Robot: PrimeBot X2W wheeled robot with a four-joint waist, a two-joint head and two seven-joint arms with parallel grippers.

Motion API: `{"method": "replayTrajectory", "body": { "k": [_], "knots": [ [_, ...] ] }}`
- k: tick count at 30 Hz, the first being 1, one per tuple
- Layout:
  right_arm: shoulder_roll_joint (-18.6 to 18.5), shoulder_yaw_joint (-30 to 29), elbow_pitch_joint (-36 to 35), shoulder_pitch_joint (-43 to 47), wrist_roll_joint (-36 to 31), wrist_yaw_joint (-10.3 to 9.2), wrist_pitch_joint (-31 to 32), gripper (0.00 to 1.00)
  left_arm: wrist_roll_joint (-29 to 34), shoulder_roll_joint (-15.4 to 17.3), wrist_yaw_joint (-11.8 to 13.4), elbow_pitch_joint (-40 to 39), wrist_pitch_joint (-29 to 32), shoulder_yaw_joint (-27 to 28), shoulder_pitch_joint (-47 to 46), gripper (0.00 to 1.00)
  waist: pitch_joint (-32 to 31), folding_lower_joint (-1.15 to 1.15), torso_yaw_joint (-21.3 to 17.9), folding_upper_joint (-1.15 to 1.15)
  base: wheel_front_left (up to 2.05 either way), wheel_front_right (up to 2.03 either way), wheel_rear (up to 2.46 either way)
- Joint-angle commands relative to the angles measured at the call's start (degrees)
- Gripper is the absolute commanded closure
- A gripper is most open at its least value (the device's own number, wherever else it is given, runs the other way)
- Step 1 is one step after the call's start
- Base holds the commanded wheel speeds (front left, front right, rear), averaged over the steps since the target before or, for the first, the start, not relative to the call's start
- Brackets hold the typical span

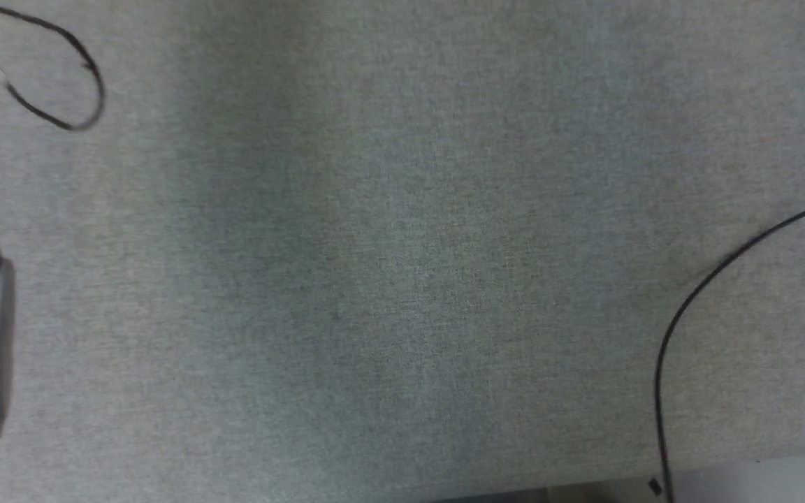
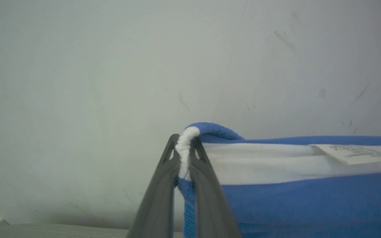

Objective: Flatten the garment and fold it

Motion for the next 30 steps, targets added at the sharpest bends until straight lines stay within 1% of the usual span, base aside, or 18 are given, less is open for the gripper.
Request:
{"method": "replayTrajectory", "body": {
  "k": [1, 4, 7, 11, 13, 16, 19, 22, 26, 27, 30],
  "knots": [
    [0.26, 1.28, 0.79, 2.04, 0.46, -0.14, -0.76, 1.00, -0.86, -0.37, 0.51, 1.69, -1.62, 0.76, 1.85, 1.00, 2.66, -0.01, -0.73, 0.00, 0.00, 0.00, 0.00],
    [0.89, 3.77, 1.59, 5.44, 1.08, -0.14, -1.44, 1.00, -2.11, -0.93, -0.16, 4.12, -3.91, 1.41, 4.89, 1.00, 2.18, -0.01, -0.38, 0.00, 0.00, 0.00, 0.00],
    [0.94, 5.64, 1.87, 9.89, 2.12, -0.14, -2.71, 1.00, -3.33, -1.45, -1.11, 5.77, -5.86, 1.86, 8.89, 1.00, 0.36, -0.01, 0.24, 0.00, 0.00, 0.00, 0.00],
    [0.99, 8.14, 1.04, 18.53, 4.17, -0.14, -4.72, 1.00, -4.61, -1.96, -2.33, 6.41, -9.78, 2.07, 18.31, 1.00, -4.67, -0.01, 0.67, 0.00, 0.00, 0.00, 0.00],
    [0.43, 8.90, 0.27, 23.13, 5.55, -0.14, -5.53, 1.00, -5.29, -2.69, -3.04, 6.19, -10.95, 1.88, 23.76, 1.00, -7.50, -0.01, 1.34, 0.00, 0.00, 0.00, 0.00],
    [-0.10, 10.22, -1.62, 30.38, 7.23, -0.14, -6.66, 1.00, -6.06, -2.83, -3.21, 4.79, -12.19, 1.72, 32.41, 1.00, -12.32, -0.01, 1.42, 0.00, 0.00, 0.00, 0.00],
    [-1.22, 11.35, -4.27, 37.07, 8.22, -0.14, -7.23, 1.00, -7.27, -2.81, -2.40, 1.40, -12.24, 2.10, 41.10, 1.00, -16.69, -0.01, 1.78, 0.00, 0.00, 0.00, 0.00],
    [-3.01, 11.75, -7.58, 42.97, 8.06, -0.14, -7.41, 1.00, -7.82, -2.43, -0.98, -4.96, -11.00, 1.82, 49.60, 1.00, -20.14, -0.01, 2.29, 0.00, 0.00, 0.00, 0.00],
    [-5.51, 11.50, -13.76, 50.55, 6.01, -0.14, -6.58, 1.00, -7.94, 0.15, 1.83, -17.36, -6.86, 1.21, 60.84, 1.00, -23.99, -0.01, 2.50, 0.00, 0.00, 0.00, 0.00],
    [-5.51, 11.50, -13.76, 50.55, 6.01, -0.14, -6.58, 1.00, -7.94, 0.15, 1.83, -17.36, -6.86, 1.21, 60.84, 1.00, -23.99, -0.01, 2.50, 0.00, 0.00, 0.00, 0.00],
    [-7.29, 9.45, -18.99, 57.46, 4.31, -0.14, -4.50, 1.00, -8.05, 2.80, 5.22, -29.29, -2.68, 1.20, 70.02, 1.00, -26.23, -0.01, 2.66, 0.00, 0.00, 0.00, 0.00]
  ]
}}
